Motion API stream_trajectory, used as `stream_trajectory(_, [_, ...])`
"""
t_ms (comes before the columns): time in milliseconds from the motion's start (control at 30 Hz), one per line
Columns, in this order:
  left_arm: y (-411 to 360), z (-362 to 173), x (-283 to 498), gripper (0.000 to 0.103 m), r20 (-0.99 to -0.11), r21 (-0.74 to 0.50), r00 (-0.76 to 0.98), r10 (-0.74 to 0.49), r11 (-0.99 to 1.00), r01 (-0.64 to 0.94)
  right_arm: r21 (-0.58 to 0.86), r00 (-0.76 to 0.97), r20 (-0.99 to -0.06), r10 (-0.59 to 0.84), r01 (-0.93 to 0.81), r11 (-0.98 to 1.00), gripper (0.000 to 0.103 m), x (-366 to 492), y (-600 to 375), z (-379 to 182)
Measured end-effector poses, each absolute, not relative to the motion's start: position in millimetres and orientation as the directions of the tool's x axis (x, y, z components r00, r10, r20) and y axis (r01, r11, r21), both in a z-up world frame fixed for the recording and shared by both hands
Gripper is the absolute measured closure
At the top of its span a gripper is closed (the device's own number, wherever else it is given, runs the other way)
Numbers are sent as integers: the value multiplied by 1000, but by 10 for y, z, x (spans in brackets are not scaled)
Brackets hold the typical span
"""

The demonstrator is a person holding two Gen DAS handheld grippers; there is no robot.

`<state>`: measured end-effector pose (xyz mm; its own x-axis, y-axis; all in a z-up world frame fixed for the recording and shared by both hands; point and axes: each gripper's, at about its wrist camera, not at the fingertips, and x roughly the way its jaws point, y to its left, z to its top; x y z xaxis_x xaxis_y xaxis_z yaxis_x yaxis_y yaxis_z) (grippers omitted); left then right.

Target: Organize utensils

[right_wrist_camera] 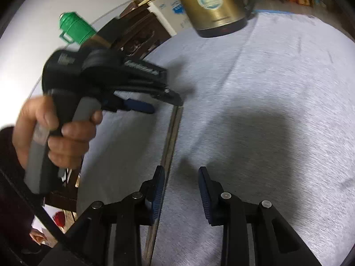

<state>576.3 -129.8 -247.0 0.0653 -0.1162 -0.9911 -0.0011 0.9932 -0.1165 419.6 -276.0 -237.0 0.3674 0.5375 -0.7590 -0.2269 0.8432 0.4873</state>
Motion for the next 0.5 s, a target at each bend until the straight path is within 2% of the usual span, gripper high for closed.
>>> stream_trajectory(333, [-1194,-2486,5675,54,-996,-83,36,-86,995,55,415,355,-790,500,-292,862,70,4187,-2429,-2483])
stream_trajectory(433, [-1107,-2494,5640,55,-996,-76,36,-78,995,60,369,370,-807,460,-293,882,83,4200,-2409,-2472])
stream_trajectory(500, [-1023,-2493,5578,55,-997,-68,37,-71,995,68,279,390,-834,390,-311,908,99,4172,-2356,-2461])
